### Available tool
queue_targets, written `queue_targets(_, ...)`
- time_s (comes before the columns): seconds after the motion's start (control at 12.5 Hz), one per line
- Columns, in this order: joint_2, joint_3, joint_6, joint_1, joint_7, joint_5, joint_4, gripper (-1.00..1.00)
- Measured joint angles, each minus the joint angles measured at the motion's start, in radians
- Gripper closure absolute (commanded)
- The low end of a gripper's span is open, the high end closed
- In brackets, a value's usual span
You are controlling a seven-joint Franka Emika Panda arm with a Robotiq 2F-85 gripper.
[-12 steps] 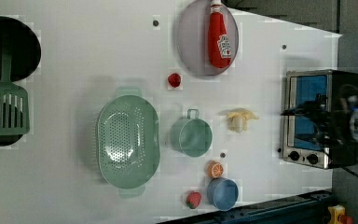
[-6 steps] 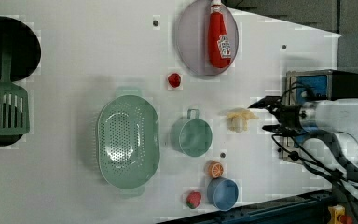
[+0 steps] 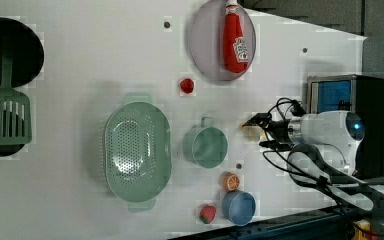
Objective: Pick banana from table and place on oven.
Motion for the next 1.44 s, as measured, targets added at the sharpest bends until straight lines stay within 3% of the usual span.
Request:
queue_targets(0.48, 0.023, -0.007, 0.1, 0.023, 0.0, 0.028, -0.004, 0.48)
queue_targets(0.96, -0.076, -0.012, 0.062, 0.011, 0.0, 0.015, -0.006, 0.48)
queue_targets(1.44, -0.509, -0.029, -0.391, 0.026, 0.0, 0.018, 0.119, 0.48)
